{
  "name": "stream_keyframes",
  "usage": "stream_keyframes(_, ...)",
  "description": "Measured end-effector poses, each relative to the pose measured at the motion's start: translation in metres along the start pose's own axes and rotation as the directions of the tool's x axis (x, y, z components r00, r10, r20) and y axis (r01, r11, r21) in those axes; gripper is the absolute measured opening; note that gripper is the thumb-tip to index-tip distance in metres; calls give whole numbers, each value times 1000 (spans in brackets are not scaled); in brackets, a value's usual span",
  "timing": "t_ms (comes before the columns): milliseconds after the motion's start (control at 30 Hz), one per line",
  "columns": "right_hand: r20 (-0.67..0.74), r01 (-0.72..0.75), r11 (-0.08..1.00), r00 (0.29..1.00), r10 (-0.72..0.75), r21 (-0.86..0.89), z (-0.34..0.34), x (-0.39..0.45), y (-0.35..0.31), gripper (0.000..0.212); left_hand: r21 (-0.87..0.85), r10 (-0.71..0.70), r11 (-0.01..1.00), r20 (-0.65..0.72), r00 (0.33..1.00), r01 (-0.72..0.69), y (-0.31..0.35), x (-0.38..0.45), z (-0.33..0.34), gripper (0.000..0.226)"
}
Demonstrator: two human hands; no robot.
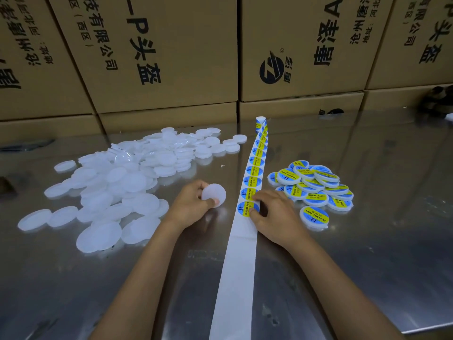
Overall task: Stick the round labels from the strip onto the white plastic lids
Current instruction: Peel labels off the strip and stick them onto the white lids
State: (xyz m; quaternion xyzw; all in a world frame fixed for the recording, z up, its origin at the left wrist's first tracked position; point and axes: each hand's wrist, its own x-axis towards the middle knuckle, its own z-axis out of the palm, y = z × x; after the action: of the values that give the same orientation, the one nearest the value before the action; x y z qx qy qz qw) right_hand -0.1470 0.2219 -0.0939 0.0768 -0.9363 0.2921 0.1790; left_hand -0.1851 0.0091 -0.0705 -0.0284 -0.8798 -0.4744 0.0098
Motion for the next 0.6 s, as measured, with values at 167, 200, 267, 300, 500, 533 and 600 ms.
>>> stream_keyframes(167, 30, -35, 998, 999, 34, 43, -3, -1, -2, 29, -163, -52, 985, -14, 999, 49, 1, 0, 4, 12)
stream_keyframes(200, 29, -37, 998, 999, 36, 54, -3, -1, -2, 28, -212, -51, 976, -11, 999, 47, 2, -1, 5, 11)
stream_keyframes(267, 27, -33, 997, 999, 32, 66, -4, -1, -3, 25, -345, -14, 939, 5, 1000, 15, 6, -2, 9, 12)
stream_keyframes(300, 27, -29, 997, 999, 27, 65, -4, -1, -4, 24, -405, 7, 914, 11, 1000, -2, 9, -3, 11, 14)
stream_keyframes(500, 36, -9, 990, 999, 4, 139, -5, -4, -8, 20, -581, 27, 814, 13, 1000, -15, 23, -8, 25, 29)
stream_keyframes(533, 33, 0, 989, 999, -5, 151, -5, -5, -9, 19, -608, 36, 793, 11, 999, -22, 25, -8, 27, 30)
stream_keyframes(600, 29, 24, 984, 999, -30, 176, -6, -6, -11, 18, -668, 54, 744, 22, 998, -26, 29, -10, 31, 30)
